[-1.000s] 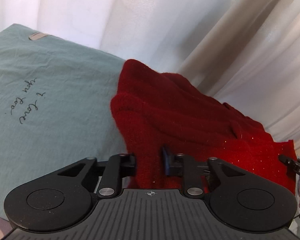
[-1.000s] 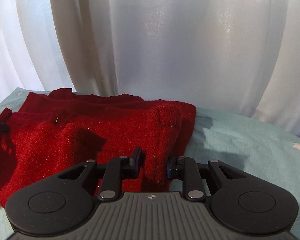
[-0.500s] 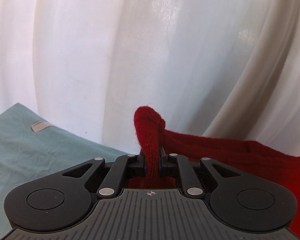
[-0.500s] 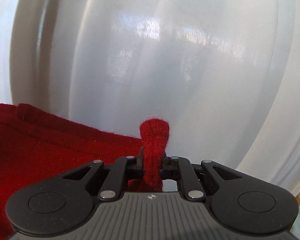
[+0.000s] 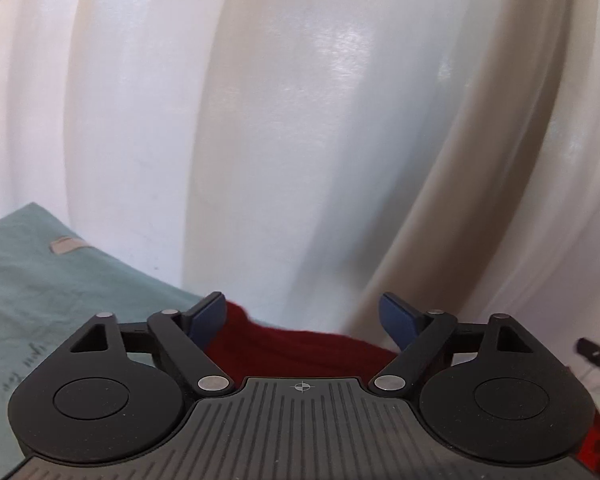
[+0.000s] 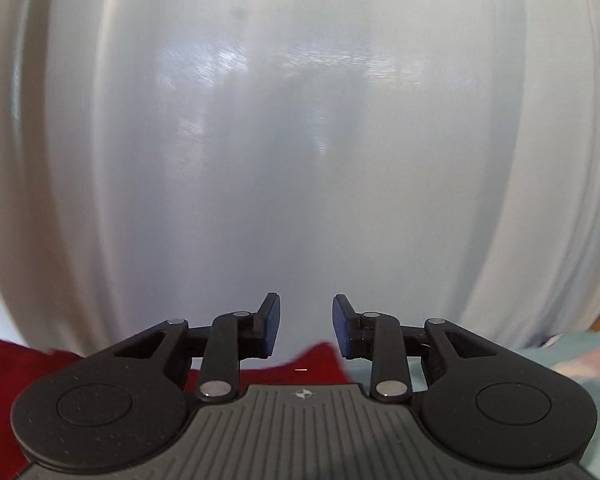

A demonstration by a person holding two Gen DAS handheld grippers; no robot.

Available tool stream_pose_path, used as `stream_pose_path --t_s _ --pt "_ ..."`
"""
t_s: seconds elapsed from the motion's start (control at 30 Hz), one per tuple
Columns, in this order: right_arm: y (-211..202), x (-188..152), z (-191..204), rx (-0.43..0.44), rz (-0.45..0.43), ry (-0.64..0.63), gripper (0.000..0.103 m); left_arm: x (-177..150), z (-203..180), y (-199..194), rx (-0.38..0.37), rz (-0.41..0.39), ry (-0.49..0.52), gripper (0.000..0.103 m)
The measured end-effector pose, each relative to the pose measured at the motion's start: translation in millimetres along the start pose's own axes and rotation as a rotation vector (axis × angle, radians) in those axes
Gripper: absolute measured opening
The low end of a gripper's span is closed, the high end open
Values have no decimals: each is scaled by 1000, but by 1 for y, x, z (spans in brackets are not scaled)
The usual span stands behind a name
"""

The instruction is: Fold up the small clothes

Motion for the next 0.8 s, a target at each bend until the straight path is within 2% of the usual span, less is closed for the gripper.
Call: stream_pose_path --t_s 0.07,0.1,0.13,0.17,0.2,0.23,0.27,0.3,0.37,0.43,0.53,0.6,0.67,0.7,0.73,0.77,0.8 --pt "-8 -15 45 306 122 187 34 -16 -20 18 -133 25 -83 94" --pt "-7 -26 63 405 195 270 35 -28 -23 29 -180 32 -129 95" --pt "-5 -38 77 484 268 336 35 -41 -20 41 -188 59 -178 95" --pt "0 -54 92 557 359 401 35 -54 -14 53 -161 99 -217 95" --pt "6 -65 98 574 409 432 35 -67 -5 64 -129 131 -239 94" --pt "13 -76 100 577 437 440 32 -70 -3 66 -119 116 -200 92" --pt "20 -80 94 558 419 428 30 -69 -4 65 -103 93 -114 93" --pt "24 -80 86 528 387 396 27 -72 -5 67 -84 109 -73 93" --pt "37 -77 59 473 343 354 20 -71 -7 68 -82 123 -70 94" --pt "50 -73 23 422 323 366 8 -70 -10 69 -81 126 -62 95" --pt "56 -64 -26 318 260 360 9 -74 -4 67 -83 124 -58 96" --pt "62 -61 -60 234 244 411 11 -77 -1 66 -85 124 -59 96" --pt "68 -61 -92 164 244 479 14 -76 -1 65 -87 125 -59 96" --pt "69 -61 -105 112 236 479 23 -76 0 64 -89 127 -60 96" --pt "70 -63 -119 38 233 468 50 -77 0 63 -92 131 -61 96" --pt "69 -65 -133 -32 239 462 55 -76 2 59 -93 137 -61 96" --pt "61 -67 -145 -72 236 450 54 -74 4 55 -86 142 -57 96"
Point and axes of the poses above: each gripper's, at about its wrist camera, not at the fingertips, and y roughly the way its jaws point, z to its left, x to its top, the point moved 10 cm from there along y, roughly the way its jaws point, and after that the axes turned 9 degrees about -x, right-handed, at the moved point
